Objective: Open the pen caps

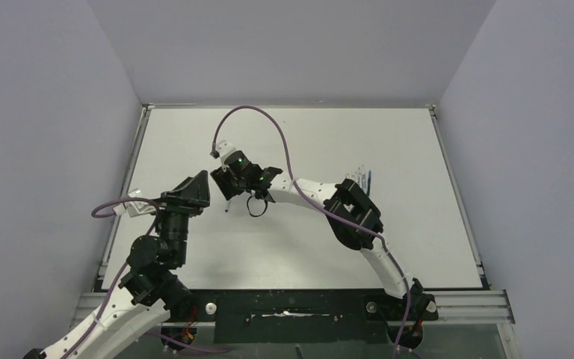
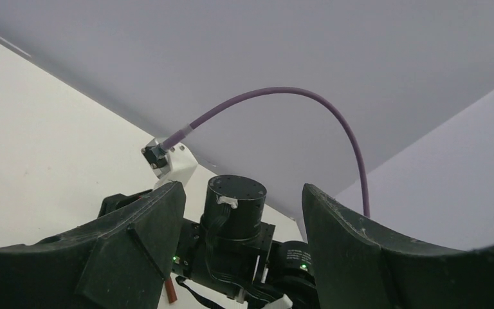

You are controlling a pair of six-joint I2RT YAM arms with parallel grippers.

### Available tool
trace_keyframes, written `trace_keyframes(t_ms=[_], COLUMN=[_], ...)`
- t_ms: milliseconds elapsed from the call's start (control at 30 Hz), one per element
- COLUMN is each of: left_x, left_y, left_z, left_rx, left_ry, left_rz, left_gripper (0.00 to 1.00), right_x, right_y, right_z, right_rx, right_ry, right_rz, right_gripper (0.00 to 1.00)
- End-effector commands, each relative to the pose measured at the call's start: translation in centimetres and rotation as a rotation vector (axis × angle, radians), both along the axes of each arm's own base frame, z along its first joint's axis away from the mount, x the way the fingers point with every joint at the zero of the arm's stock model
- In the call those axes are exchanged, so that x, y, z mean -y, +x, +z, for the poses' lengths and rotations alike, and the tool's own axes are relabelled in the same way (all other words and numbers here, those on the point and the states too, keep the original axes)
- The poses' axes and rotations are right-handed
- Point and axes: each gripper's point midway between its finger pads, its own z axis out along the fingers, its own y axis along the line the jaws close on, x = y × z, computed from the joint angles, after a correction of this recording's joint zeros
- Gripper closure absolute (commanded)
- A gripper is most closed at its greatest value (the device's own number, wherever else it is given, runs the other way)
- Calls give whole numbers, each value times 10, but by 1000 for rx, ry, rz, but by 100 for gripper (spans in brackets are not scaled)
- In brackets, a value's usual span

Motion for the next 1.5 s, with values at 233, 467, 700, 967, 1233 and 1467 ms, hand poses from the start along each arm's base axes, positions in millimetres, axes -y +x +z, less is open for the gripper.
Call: trace_keyframes(t_ms=[233, 467, 700, 967, 1233, 1467], left_x=[-3, -2, 1, 5, 11, 34], left_y=[-11, -10, -6, -3, 2, 16], left_z=[27, 25, 22, 19, 15, 7], left_rx=[44, 39, 27, 16, 1, -42], left_ry=[-22, -15, -3, 8, 39, 93], left_rz=[-7, -5, -1, -2, -5, -47], left_gripper=[33, 34, 33, 33, 27, 3], right_x=[-19, -16, 1, 27, 49, 78], right_y=[15, 6, -14, -36, -61, -88], right_z=[-2, -25, -55, -65, -39, 36], right_rx=[23, -3, -62, -131, -165, -93], right_ry=[24, -28, -108, -143, -87, 60], right_rz=[-53, -70, -84, -91, -49, 5], right_gripper=[42, 46, 54, 77, 100, 100])
